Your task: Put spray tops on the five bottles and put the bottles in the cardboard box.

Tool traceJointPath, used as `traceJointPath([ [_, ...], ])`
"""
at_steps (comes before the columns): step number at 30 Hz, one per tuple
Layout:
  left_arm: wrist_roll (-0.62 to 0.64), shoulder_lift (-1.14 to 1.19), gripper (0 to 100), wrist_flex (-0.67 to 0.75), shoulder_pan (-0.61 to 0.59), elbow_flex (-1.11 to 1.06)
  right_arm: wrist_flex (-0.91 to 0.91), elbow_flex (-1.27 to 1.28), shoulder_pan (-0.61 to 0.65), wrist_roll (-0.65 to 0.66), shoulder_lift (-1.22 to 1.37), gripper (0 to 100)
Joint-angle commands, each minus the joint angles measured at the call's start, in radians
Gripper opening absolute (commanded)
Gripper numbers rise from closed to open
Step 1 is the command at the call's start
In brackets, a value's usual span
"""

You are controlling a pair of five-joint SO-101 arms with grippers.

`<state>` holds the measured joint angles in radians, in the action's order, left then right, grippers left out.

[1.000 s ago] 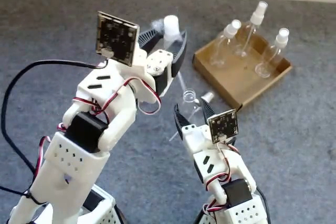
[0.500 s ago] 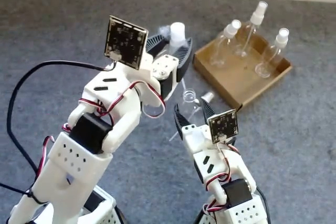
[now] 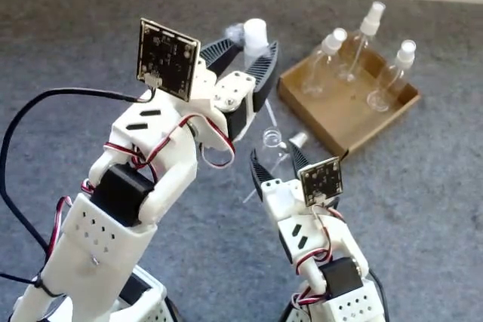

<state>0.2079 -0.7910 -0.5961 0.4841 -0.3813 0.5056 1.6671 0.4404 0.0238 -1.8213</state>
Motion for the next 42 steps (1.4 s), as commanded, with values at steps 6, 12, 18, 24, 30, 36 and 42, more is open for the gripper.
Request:
traceJointPath([
  [6, -0.008, -0.084, 0, -0.060, 0.016, 0.039, -0.030, 0.159, 0.007, -0.009, -0.007, 1.0],
  [12, -0.005, -0.087, 0, -0.060, 0.018, -0.051, -0.030, 0.159, 0.007, -0.009, -0.007, 1.0],
  [18, -0.003, -0.088, 0, -0.060, 0.027, -0.145, -0.030, 0.159, 0.007, -0.009, -0.007, 1.0],
  [24, -0.006, -0.088, 0, -0.060, 0.150, -0.234, -0.030, 0.159, 0.007, -0.006, -0.007, 1.0],
  [30, -0.008, -0.088, 1, -0.060, 0.182, -0.320, -0.030, 0.159, 0.007, -0.005, -0.005, 1.0],
  [36, -0.009, -0.088, 1, 0.051, 0.177, -0.438, -0.030, 0.159, 0.007, -0.009, -0.004, 1.0],
  [42, -0.009, -0.088, 1, 0.215, 0.177, -0.561, -0.030, 0.159, 0.005, -0.005, -0.004, 1.0],
])
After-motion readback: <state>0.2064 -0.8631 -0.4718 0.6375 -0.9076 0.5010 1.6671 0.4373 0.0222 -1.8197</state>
